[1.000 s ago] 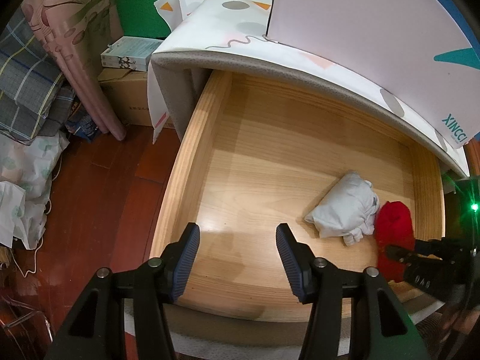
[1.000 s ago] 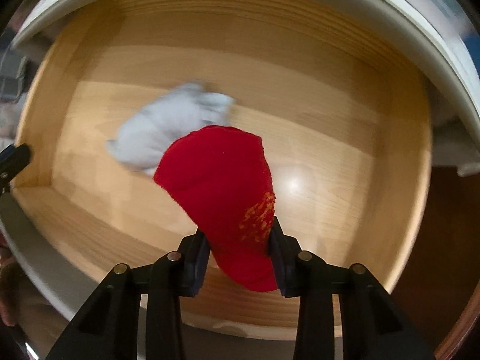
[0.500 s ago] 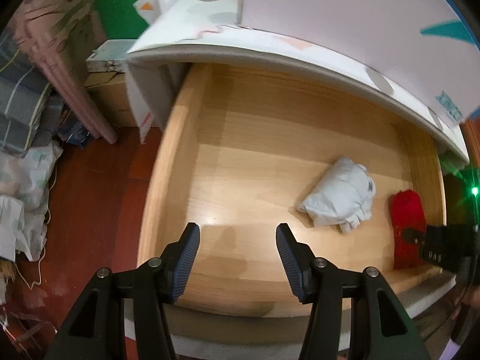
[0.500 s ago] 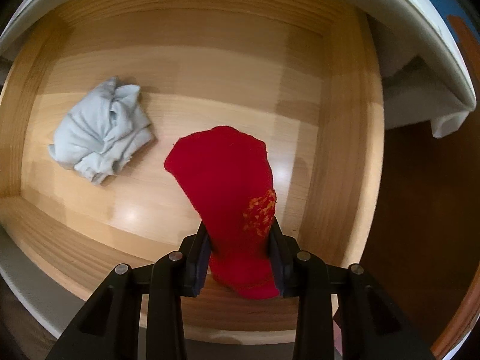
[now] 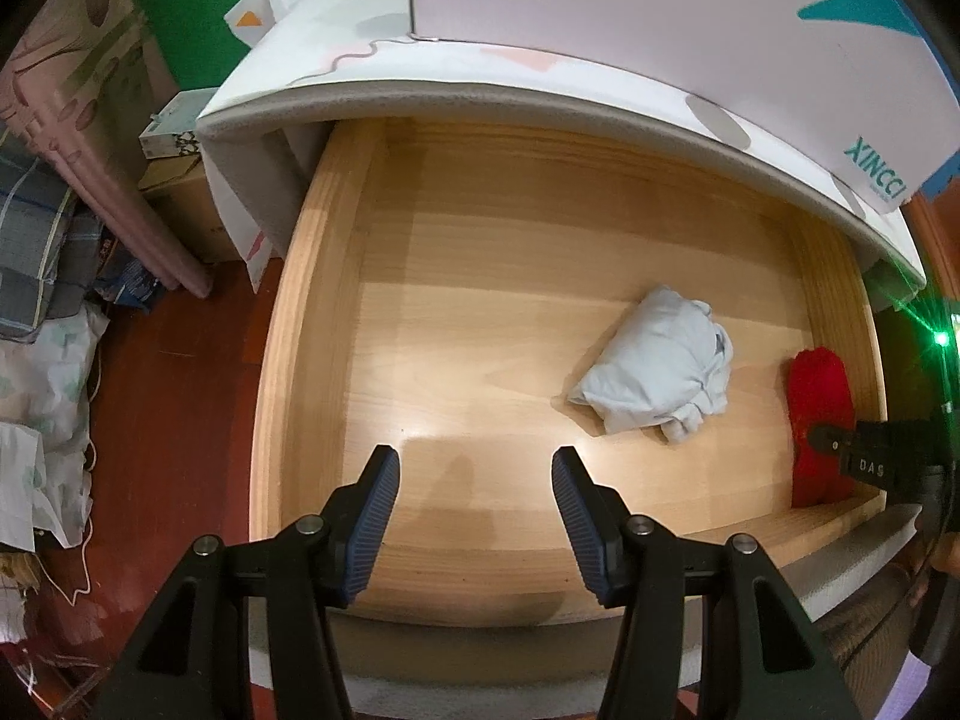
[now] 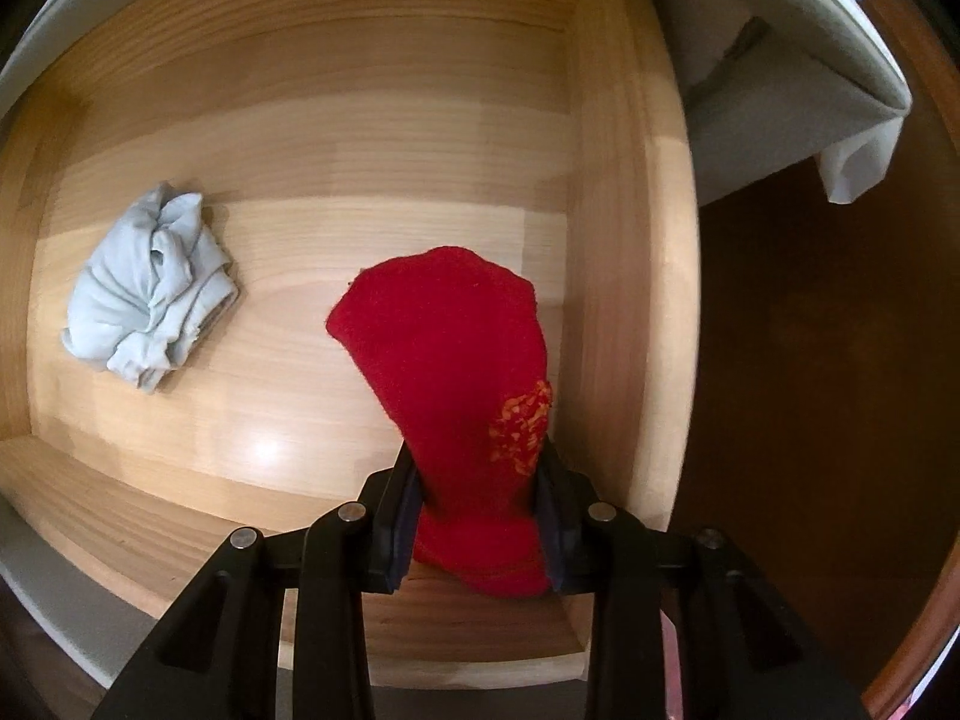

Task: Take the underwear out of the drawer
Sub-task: 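Move the left tool onto the pale blue-grey cloth and close on it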

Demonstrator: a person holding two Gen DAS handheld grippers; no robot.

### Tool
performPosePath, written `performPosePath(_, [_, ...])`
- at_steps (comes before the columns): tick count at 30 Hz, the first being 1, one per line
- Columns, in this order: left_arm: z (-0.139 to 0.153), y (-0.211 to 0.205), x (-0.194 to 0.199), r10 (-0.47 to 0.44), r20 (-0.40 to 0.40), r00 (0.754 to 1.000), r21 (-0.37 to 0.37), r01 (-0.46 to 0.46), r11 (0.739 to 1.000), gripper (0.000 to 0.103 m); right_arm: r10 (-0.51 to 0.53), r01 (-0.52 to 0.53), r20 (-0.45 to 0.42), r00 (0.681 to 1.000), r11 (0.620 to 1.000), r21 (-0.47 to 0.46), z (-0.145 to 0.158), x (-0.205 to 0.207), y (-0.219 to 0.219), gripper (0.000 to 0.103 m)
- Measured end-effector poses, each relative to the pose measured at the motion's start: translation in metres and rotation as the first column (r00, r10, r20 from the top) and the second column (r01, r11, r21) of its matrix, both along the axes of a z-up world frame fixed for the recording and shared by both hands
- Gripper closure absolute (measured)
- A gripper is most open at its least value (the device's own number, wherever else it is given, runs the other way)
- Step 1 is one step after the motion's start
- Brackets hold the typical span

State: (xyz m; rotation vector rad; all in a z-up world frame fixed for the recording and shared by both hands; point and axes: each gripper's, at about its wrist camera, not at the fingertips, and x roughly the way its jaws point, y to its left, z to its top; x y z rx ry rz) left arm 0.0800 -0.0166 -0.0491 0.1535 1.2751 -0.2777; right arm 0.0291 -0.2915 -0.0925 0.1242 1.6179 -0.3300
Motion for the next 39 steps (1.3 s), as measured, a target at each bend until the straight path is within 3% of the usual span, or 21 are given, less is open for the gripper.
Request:
performPosePath(10, [0.001,-0.048,-0.004,-0.178,0.012,0.984,0.024,0.177,0.984,0.049,-0.004,0.004,0.019,1.0,1.0,0.015,0.001,-0.006,-0.001,0.073])
performPosePath(17, [-0.005,-0.083,0.015,-0.204,-0.064,0.977,-0.084,0.198,0.977,0.049,0.011,-0.011,0.024,1.0,1.0,0.021,0.018,-0.012,-0.013,0.073])
performPosePath(25, [-0.03,-0.112,0.042,-0.207,-0.119,0.971,-0.033,0.205,0.978,0.049,0.016,-0.017,0.032,0.999,0.999,0.027,0.023,-0.015,-0.016,0.073])
performPosePath(32, [-0.054,-0.136,0.049,-0.273,-0.147,0.951,0.039,0.282,0.959,0.046,0.018,-0.02,0.037,0.999,0.999,0.038,0.028,-0.017,-0.02,0.072])
performPosePath(39, [-0.066,-0.134,0.061,-0.24,-0.198,0.951,0.039,0.252,0.967,0.042,0.02,-0.022,0.041,0.999,0.999,0.05,0.031,-0.017,-0.025,0.072])
